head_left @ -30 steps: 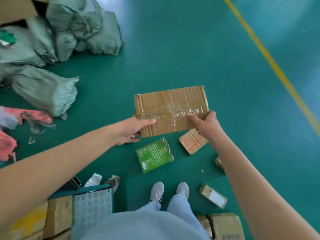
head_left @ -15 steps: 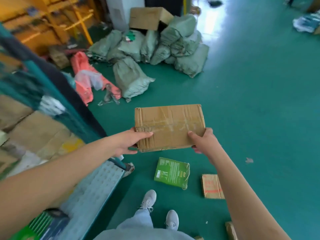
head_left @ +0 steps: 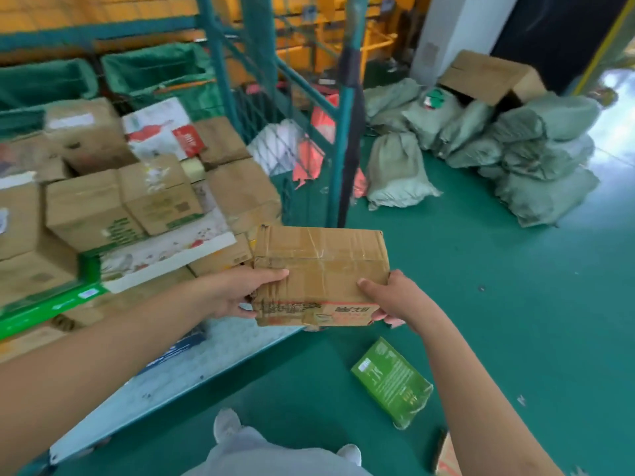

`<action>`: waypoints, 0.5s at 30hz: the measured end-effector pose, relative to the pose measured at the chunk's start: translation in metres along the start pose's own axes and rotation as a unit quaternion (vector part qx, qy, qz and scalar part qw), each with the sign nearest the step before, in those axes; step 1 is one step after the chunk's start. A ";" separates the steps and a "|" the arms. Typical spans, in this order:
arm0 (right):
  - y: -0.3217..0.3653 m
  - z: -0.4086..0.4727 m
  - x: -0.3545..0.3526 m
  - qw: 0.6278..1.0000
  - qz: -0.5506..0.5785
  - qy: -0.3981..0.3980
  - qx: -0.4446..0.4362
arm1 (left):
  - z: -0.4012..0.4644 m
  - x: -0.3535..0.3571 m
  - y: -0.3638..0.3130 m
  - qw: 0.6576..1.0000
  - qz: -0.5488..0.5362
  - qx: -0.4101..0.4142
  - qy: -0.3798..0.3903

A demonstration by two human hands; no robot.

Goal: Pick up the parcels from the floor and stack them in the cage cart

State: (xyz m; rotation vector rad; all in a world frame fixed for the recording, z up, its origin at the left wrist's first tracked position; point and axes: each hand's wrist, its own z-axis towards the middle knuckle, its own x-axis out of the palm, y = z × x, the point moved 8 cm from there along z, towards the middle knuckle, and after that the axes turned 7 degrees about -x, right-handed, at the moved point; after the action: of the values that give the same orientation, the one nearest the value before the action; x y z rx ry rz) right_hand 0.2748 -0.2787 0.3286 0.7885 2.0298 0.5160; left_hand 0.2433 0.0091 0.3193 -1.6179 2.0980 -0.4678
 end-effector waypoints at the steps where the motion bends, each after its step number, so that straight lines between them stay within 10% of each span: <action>1: 0.021 0.007 0.015 1.000 -0.008 0.012 -0.010 | -0.001 -0.024 0.009 1.000 -0.016 0.000 -0.007; 15: 0.260 0.086 0.202 0.988 -0.032 0.087 -0.120 | 0.000 -0.301 0.091 0.982 -0.157 -0.010 -0.101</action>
State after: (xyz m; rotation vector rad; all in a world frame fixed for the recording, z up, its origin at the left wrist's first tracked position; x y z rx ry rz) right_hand 0.3508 0.0527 0.3253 0.5474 2.0932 0.8000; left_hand 0.2335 0.3232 0.3143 -1.9319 1.7124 -0.3653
